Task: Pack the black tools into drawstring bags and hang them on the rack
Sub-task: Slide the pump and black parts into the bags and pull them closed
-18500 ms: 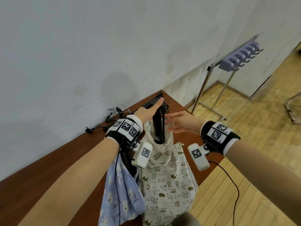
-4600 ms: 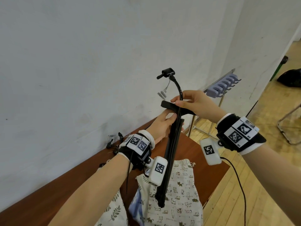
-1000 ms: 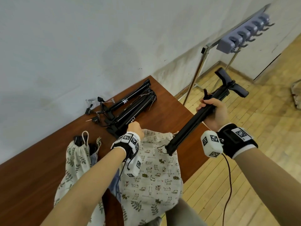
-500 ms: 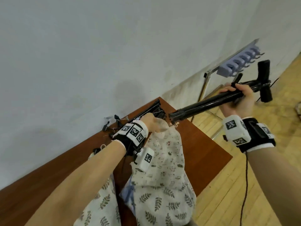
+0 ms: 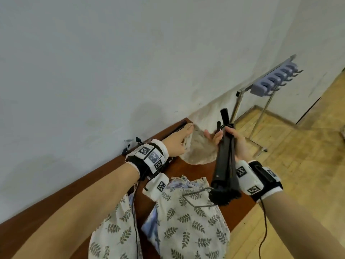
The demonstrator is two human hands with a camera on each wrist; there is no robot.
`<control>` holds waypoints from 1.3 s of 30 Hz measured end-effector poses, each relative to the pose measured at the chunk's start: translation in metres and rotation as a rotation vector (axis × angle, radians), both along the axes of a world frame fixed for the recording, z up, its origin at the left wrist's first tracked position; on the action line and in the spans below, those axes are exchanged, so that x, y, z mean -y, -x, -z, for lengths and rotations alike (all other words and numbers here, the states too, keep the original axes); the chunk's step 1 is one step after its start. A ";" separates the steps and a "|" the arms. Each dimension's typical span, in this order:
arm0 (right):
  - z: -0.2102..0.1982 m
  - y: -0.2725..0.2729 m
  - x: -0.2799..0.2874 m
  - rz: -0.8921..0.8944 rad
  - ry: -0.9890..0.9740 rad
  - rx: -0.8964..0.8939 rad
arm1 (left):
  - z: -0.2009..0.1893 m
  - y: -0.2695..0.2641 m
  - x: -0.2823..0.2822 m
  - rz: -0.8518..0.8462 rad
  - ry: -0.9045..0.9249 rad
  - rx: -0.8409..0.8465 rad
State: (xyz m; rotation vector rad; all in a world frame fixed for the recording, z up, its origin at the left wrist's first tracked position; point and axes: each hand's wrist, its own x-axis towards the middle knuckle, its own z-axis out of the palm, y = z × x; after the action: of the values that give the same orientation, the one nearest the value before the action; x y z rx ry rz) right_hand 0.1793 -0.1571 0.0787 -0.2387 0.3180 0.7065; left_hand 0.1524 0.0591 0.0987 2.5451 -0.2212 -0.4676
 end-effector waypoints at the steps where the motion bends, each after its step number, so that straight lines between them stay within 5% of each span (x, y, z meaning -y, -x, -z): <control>1: 0.000 0.005 -0.001 -0.039 0.026 0.005 | 0.008 0.002 -0.008 -0.023 0.020 -0.033; 5: 0.004 0.048 -0.015 -0.266 0.168 0.033 | 0.049 0.002 -0.032 -0.160 0.134 -0.091; 8: 0.015 0.081 -0.030 -0.475 0.287 0.114 | 0.042 0.009 -0.023 -0.188 0.136 -0.103; 11: 0.025 0.101 -0.041 -0.629 0.164 0.149 | 0.034 0.016 -0.019 -0.233 0.186 -0.124; 14: 0.027 0.105 -0.048 -0.600 -0.098 0.099 | 0.031 0.018 -0.020 -0.168 0.233 -0.090; 17: 0.029 0.100 -0.057 -0.552 -0.140 0.098 | 0.032 0.018 -0.023 -0.160 0.319 -0.141; 27: 0.066 0.079 -0.053 -0.549 0.027 0.017 | 0.023 0.008 -0.036 -0.103 0.257 -0.030; 31: 0.074 0.068 -0.045 -0.581 0.260 -0.014 | 0.010 0.001 -0.042 -0.106 0.346 0.014; 36: 0.073 0.043 -0.040 -0.612 0.431 -0.027 | 0.012 0.004 -0.030 0.075 0.033 0.050; 39: 0.059 0.039 -0.051 -0.597 0.326 -0.056 | 0.025 0.011 -0.012 0.234 -0.037 0.055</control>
State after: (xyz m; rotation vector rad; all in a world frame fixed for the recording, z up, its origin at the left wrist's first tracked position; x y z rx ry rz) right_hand 0.1407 -0.1059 0.0194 -0.6409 0.4204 1.2522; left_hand 0.1417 0.0709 0.0740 2.5818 -0.5388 -0.4938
